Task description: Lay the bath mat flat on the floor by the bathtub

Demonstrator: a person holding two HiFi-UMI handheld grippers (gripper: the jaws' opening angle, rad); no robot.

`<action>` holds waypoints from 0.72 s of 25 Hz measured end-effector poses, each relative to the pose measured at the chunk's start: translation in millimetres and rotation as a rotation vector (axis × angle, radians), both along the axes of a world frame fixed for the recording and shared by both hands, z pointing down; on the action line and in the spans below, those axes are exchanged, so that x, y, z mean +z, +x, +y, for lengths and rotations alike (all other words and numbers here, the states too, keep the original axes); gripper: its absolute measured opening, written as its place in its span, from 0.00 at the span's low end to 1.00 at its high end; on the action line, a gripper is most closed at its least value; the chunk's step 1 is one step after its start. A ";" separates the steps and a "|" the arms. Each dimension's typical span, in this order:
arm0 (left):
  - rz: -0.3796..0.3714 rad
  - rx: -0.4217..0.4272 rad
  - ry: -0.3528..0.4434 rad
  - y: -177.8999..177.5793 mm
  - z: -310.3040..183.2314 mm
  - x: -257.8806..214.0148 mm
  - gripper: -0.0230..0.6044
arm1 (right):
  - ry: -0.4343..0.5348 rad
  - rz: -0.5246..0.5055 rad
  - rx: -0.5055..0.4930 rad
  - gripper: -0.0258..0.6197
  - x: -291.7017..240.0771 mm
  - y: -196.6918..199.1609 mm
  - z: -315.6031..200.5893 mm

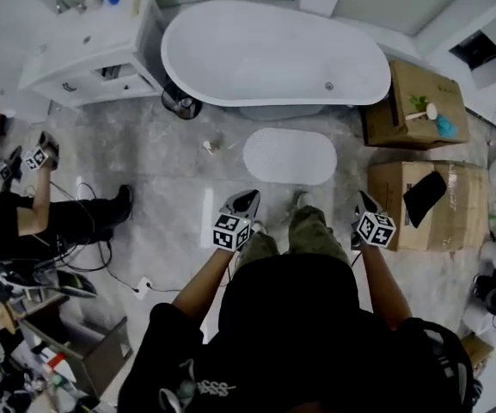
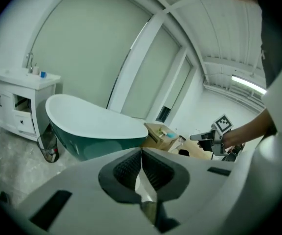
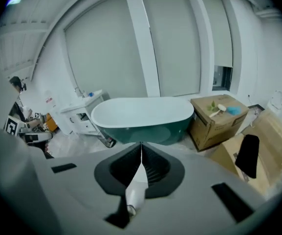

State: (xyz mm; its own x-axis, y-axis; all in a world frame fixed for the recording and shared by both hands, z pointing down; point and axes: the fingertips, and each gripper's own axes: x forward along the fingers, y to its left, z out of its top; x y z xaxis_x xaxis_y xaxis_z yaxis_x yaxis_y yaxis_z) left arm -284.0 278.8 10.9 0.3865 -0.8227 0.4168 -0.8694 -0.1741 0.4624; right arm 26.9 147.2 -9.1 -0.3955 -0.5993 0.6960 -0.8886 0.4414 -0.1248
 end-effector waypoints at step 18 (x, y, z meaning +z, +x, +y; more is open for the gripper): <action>-0.160 -0.400 0.329 126.4 43.2 -173.9 0.08 | 0.319 -0.194 -0.274 0.08 -155.2 136.2 -1.1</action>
State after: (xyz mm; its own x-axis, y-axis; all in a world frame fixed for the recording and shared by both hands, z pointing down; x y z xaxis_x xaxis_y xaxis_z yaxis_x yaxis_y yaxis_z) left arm -157.6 322.0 -163.0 -0.0306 -0.9896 0.1408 -0.9525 0.0716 0.2961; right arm 163.1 146.1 -164.4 -0.6740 -0.6265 0.3915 -0.7073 0.7002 -0.0971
